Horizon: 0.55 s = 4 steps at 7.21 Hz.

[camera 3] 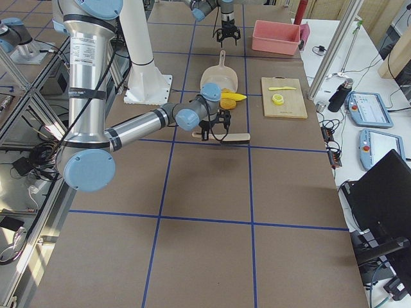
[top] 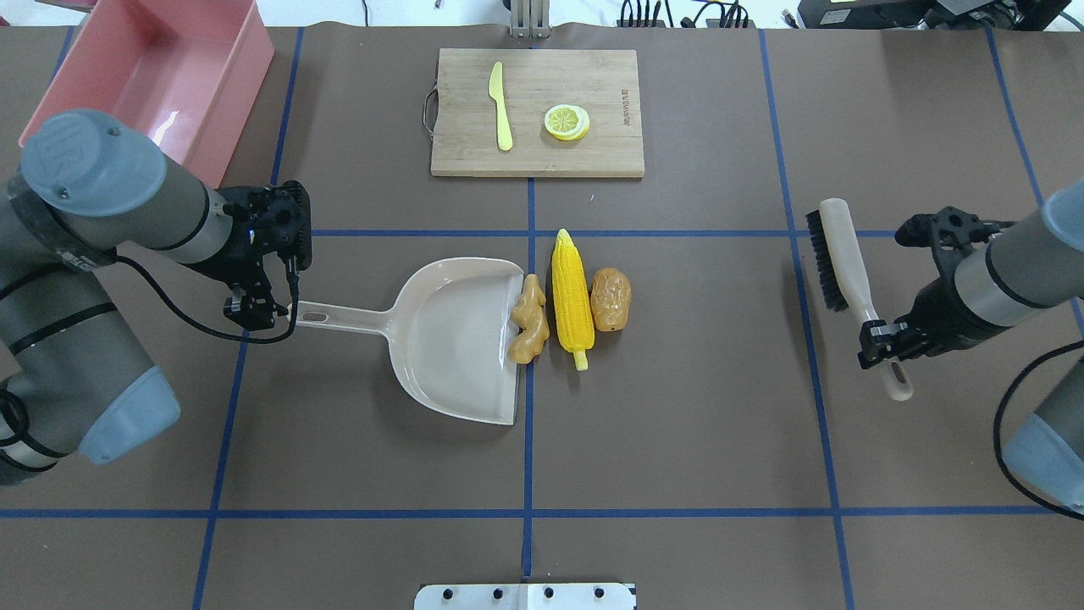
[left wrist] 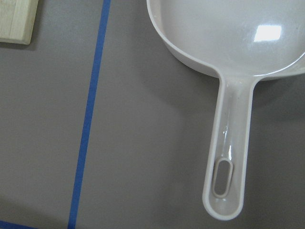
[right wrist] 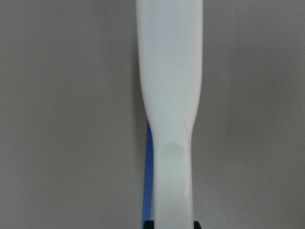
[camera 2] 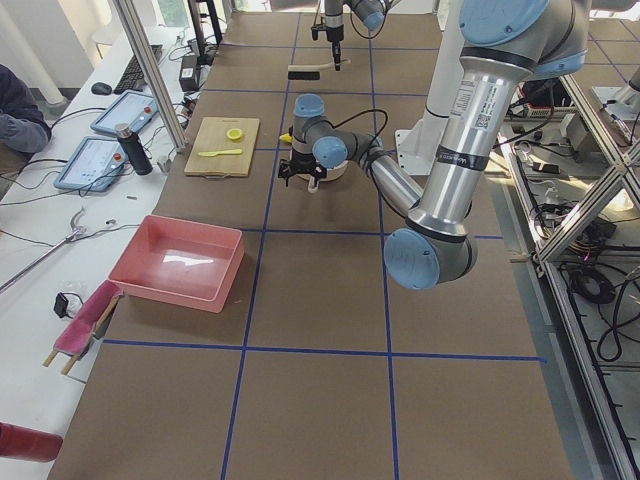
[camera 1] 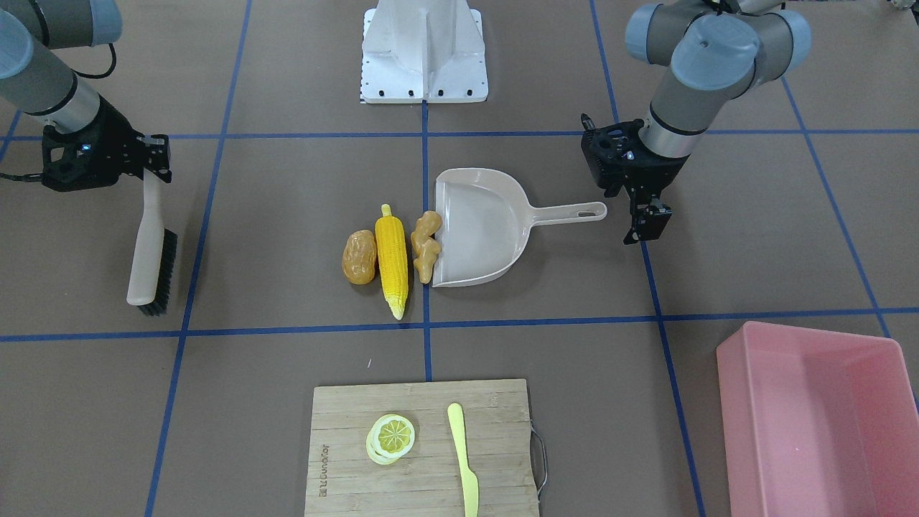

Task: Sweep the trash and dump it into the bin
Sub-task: 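Grasp the white dustpan handle with the left gripper while the right gripper lifts the brush, then move the brush toward the potato and corn beside the dustpan with the right gripper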

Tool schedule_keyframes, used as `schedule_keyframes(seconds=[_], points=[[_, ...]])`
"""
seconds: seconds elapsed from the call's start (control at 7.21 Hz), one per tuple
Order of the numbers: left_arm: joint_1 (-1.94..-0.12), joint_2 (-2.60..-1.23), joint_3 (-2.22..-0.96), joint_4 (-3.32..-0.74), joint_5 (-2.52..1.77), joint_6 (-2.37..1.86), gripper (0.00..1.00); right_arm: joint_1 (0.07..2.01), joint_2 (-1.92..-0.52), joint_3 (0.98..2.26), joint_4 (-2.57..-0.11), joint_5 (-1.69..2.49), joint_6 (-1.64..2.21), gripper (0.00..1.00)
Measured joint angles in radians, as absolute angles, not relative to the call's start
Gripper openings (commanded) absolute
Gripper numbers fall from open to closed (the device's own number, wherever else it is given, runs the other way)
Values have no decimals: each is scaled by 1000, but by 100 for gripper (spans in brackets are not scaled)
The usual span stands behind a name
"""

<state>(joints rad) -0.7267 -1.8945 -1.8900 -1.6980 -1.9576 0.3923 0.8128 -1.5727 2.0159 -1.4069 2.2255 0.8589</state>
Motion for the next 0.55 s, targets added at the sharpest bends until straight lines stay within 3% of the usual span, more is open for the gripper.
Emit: schedule_keyframes(seconds=[0.55], points=[[-668, -1895, -1901, -1694, -1911, 360, 98, 709, -1257, 2015, -1827, 2094, 776, 0]])
